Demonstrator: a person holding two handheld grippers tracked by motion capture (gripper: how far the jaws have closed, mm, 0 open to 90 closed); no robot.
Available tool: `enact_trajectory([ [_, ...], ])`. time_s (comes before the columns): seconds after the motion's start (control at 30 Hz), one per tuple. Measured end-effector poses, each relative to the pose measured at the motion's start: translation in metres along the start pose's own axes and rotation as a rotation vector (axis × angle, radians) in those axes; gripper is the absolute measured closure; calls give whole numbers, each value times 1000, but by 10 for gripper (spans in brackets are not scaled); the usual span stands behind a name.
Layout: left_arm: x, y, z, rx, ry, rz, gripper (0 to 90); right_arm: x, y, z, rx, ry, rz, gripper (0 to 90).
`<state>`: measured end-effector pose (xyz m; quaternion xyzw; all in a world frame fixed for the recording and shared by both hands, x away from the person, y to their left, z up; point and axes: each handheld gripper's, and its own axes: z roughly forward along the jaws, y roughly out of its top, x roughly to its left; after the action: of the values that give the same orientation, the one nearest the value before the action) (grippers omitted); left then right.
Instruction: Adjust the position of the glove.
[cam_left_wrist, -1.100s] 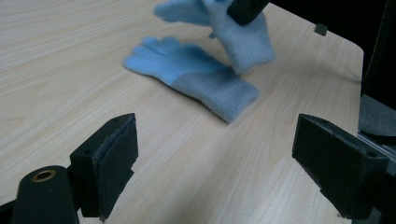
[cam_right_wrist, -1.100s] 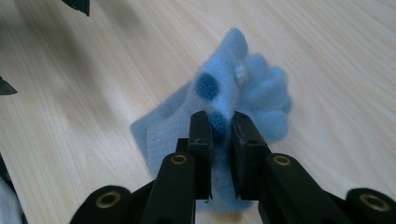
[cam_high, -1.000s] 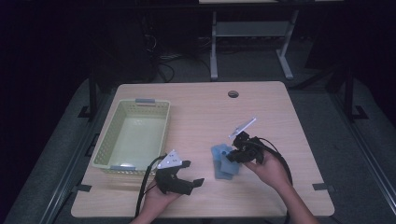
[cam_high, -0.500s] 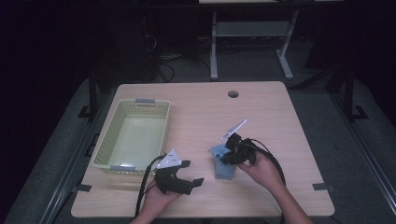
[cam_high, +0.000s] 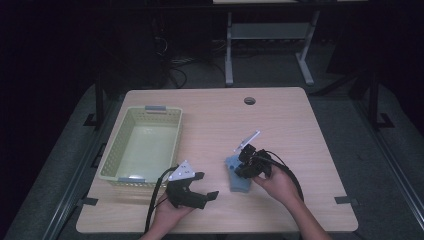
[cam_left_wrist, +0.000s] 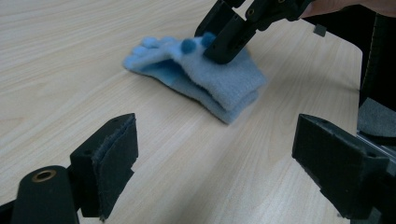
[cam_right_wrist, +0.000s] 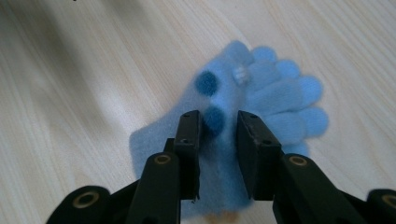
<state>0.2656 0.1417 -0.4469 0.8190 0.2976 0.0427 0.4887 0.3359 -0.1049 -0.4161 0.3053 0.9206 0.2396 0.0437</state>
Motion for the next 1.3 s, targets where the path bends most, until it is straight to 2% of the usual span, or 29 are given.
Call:
enact_trajectory([
  [0.27,0,0,0,0,0,1,141,-1,-1,0,-10,-6,10,640],
  [0.4,0,0,1,3,-3,0,141,1,-1,-2,-24,0,9,701],
  [0.53,-1,-1,1,3,-6,-17,141,2,-1,3,-20,15,15,720],
  [0.67,-1,-1,2,2,-11,-18,141,-1,-7,17,16,34,33,713],
  [0.73,-1,-1,2,7,-11,-16,142,-3,-10,19,4,48,49,674],
  [0.83,-1,-1,2,8,-12,-16,143,-5,-12,14,-15,47,72,545],
  [0.9,-2,-2,3,4,-14,-22,144,-6,-15,10,-49,52,93,472],
  [0.93,-2,-2,3,4,-15,-23,144,-6,-15,10,-49,52,93,472],
  [1.0,-2,-2,4,7,-14,-25,147,-5,-21,3,-90,68,121,434],
  [1.07,-2,-2,5,10,-14,-27,148,-5,-22,2,-97,68,124,422],
  [1.1,-2,-2,5,12,-13,-25,150,-5,-27,-1,-113,73,142,387],
  [1.17,-2,-2,6,1,-15,-51,155,-6,-31,-3,-123,92,167,358],
  [1.2,-2,-2,6,1,-15,-51,155,-6,-31,-3,-123,92,167,358],
  [1.23,-2,-1,6,1,-5,-50,155,-8,-36,-6,-147,120,184,348],
  [1.3,-2,1,7,-14,11,-66,154,-9,-42,-8,-168,127,197,312],
])
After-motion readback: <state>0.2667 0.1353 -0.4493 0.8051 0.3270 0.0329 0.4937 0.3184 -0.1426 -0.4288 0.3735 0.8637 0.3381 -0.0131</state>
